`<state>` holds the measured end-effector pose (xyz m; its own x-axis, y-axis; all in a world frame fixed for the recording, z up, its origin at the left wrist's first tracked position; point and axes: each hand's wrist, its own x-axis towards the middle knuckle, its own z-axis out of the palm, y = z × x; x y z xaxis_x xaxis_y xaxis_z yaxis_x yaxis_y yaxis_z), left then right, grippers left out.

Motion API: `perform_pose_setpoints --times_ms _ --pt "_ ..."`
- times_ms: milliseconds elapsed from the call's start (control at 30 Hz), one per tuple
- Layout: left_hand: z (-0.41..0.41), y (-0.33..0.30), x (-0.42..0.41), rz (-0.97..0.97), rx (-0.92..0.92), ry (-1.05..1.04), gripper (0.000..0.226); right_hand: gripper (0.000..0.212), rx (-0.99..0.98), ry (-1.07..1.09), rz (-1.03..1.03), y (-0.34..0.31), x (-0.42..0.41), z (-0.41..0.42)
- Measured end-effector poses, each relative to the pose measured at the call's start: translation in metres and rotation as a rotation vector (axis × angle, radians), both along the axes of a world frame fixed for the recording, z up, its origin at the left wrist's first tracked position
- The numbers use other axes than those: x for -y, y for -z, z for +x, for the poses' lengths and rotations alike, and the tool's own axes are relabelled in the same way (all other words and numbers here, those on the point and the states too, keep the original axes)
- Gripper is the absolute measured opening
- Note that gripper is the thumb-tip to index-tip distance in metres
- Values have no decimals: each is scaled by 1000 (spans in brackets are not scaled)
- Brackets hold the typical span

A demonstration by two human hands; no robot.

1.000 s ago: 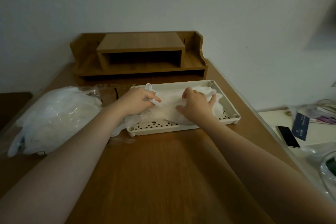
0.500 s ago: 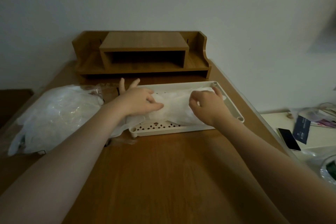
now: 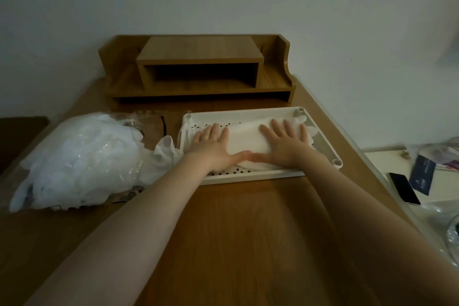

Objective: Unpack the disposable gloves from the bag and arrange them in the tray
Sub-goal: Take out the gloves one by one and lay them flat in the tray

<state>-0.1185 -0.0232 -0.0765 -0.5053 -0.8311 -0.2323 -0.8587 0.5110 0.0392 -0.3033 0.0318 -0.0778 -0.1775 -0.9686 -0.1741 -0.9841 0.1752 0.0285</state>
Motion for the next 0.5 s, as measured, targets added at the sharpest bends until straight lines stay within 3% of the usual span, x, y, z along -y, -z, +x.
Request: perform_pose_setpoints --times_ms 100,200,300,433,500 --pt "3 4 0 -34 -4 4 105 117 124 102 2 0 -5 -11" --pt "10 -11 -1 -15 -25 34 90 119 165 128 -4 -5 -7 -13" --pt "26 -39 -9 -48 -283 115 55 91 124 126 -231 -14 -5 5" --pt "56 -67 -23 -218 -720 28 36 42 576 -35 -564 -41 -10 67" --pt "72 -73 -22 -294 -820 -53 34 31 574 -202 -522 -45 -9 108"
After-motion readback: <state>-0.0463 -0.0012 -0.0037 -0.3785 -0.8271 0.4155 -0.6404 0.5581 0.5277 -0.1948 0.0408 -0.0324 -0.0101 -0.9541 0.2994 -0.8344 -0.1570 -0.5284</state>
